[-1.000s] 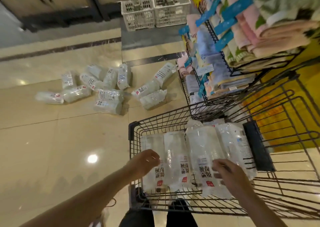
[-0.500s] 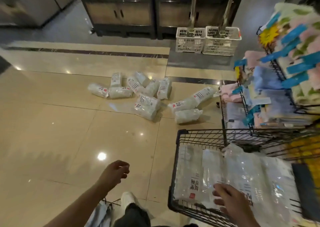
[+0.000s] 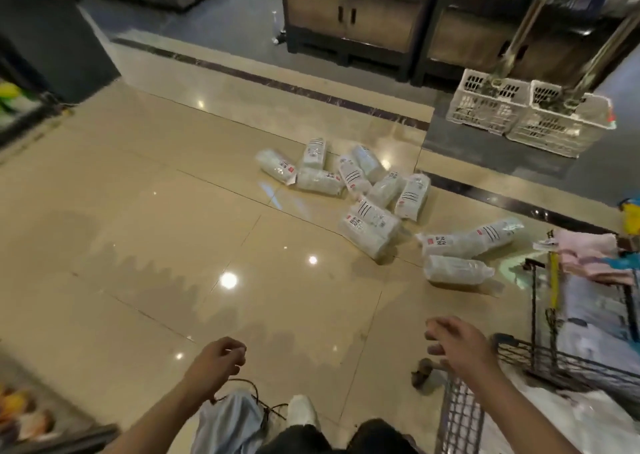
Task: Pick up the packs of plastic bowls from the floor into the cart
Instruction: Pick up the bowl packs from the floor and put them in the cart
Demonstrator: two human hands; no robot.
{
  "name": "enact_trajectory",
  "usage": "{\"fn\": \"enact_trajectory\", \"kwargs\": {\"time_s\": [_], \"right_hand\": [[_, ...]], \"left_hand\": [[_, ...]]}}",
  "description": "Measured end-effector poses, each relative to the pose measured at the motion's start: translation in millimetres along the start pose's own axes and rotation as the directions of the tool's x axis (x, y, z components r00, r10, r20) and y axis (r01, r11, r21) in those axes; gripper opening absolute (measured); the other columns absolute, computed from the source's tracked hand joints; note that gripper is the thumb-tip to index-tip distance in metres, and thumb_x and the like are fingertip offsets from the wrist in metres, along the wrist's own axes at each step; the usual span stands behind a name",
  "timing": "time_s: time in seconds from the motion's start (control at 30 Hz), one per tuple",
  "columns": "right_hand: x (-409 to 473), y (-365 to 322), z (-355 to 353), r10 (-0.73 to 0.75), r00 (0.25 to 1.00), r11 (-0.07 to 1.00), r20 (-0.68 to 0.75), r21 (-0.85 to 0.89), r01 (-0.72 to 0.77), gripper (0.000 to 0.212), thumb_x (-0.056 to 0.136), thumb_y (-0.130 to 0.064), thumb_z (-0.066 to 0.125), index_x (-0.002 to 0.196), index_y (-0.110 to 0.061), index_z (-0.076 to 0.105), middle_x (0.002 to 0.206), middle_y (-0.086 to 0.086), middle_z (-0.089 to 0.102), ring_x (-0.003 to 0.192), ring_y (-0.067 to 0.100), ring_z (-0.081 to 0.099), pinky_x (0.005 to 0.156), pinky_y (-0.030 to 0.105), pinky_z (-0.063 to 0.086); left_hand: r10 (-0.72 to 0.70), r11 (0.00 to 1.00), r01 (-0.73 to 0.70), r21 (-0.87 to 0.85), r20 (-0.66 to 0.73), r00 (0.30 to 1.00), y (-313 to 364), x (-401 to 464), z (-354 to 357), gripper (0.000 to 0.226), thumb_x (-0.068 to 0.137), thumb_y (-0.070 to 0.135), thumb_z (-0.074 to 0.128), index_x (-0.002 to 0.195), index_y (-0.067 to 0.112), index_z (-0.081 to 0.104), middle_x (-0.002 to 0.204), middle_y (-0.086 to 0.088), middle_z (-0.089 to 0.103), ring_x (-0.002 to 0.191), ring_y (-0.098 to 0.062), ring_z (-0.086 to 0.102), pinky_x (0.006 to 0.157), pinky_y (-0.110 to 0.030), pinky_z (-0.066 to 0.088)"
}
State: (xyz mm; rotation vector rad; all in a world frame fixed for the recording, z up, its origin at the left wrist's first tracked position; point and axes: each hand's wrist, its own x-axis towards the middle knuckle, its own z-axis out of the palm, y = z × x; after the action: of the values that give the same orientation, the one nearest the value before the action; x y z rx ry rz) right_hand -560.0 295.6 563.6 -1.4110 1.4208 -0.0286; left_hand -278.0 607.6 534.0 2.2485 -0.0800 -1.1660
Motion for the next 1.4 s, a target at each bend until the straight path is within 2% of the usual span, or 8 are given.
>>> {"fn": "enact_trajectory", "kwargs": {"time_s": [0.23,0.4,0.67,0.8,0.93,1.03,1.2,1.4], "right_hand": [[74,-74,55,-0.050,0.990,0.991,0.133,-0.118,0.066,0.009,0.102,-0.032,0.065,0.105,-0.026,0.070,0.102,0.000,0.076,0.091,0.023,0.075,0.081,0.040,0.056],[148,-71,54,0.090,0.989,0.985,0.113,-0.157,-0.072,0.006,0.100,-0.030,0.067,0.099,-0.028,0.072,0.097,-0.001,0.078,0.085,0.023,0.076,0.084,0.042,0.058],[260,-64,-7,0.338,0.940,0.941,0.049,-0.030,-0.337,0.024,0.099,0.013,0.059,0.077,0.009,0.068,0.099,0.043,0.069,0.077,0.039,0.062,0.067,0.048,0.056],[315,-91,-31,0.501,0.866,0.863,0.011,-0.081,-0.498,0.045,0.094,0.011,0.068,0.053,-0.007,0.074,0.096,0.035,0.075,0.076,0.033,0.066,0.057,0.020,0.055],[362,-156,-34,0.530,0.847,0.842,-0.033,-0.101,-0.530,0.014,0.099,0.001,0.067,0.085,0.002,0.070,0.081,0.014,0.071,0.063,0.020,0.057,0.043,0.013,0.045],[406,-188,-18,0.556,0.829,0.826,-0.060,-0.072,-0.559,0.007,0.098,-0.003,0.069,0.100,0.003,0.073,0.074,0.009,0.071,0.068,0.027,0.064,0.071,0.039,0.059],[500,-243,42,0.526,0.851,0.848,-0.011,-0.075,-0.525,0.011,0.101,-0.025,0.068,0.104,-0.018,0.075,0.090,0.003,0.079,0.083,0.027,0.075,0.088,0.049,0.060],[683,-292,139,0.254,0.966,0.958,0.053,-0.151,-0.244,0.009,0.099,-0.035,0.068,0.105,-0.035,0.074,0.104,-0.012,0.074,0.097,0.014,0.073,0.069,0.026,0.050]], "left_hand": [[-0.162,0.963,0.145,-0.228,-0.056,0.985,19,56,-44,0.018,0.106,0.019,0.056,0.111,0.009,0.071,0.107,-0.017,0.075,0.088,-0.027,0.067,0.074,-0.034,0.048],[-0.140,0.963,0.127,-0.236,-0.038,0.989,107,132,-45,0.019,0.105,0.018,0.055,0.111,0.008,0.071,0.097,-0.010,0.074,0.085,-0.023,0.066,0.073,-0.032,0.045],[-0.033,0.983,0.033,-0.180,0.006,0.999,344,266,-19,0.020,0.103,0.019,0.055,0.113,0.012,0.071,0.101,-0.006,0.074,0.089,-0.021,0.069,0.078,-0.033,0.048],[0.098,0.988,-0.084,-0.129,0.103,0.990,463,323,7,0.019,0.101,0.021,0.057,0.113,0.015,0.071,0.103,-0.004,0.075,0.092,-0.019,0.069,0.079,-0.032,0.049],[0.148,0.989,-0.145,-0.029,0.152,0.977,530,381,25,0.022,0.100,0.020,0.057,0.115,0.014,0.071,0.109,-0.006,0.077,0.097,-0.021,0.072,0.087,-0.038,0.054],[0.077,0.996,-0.084,0.026,0.194,0.978,540,436,29,0.022,0.103,0.019,0.056,0.119,0.013,0.069,0.110,-0.007,0.075,0.103,-0.023,0.071,0.089,-0.037,0.055],[-0.089,0.990,0.059,0.130,0.237,0.967,502,543,23,0.017,0.106,0.025,0.055,0.112,0.018,0.069,0.109,-0.005,0.074,0.105,-0.023,0.071,0.094,-0.041,0.057],[-0.331,0.924,0.296,0.242,0.119,0.936,408,666,11,0.014,0.106,0.020,0.058,0.105,0.015,0.071,0.106,-0.011,0.076,0.098,-0.026,0.071,0.079,-0.036,0.051]]}}
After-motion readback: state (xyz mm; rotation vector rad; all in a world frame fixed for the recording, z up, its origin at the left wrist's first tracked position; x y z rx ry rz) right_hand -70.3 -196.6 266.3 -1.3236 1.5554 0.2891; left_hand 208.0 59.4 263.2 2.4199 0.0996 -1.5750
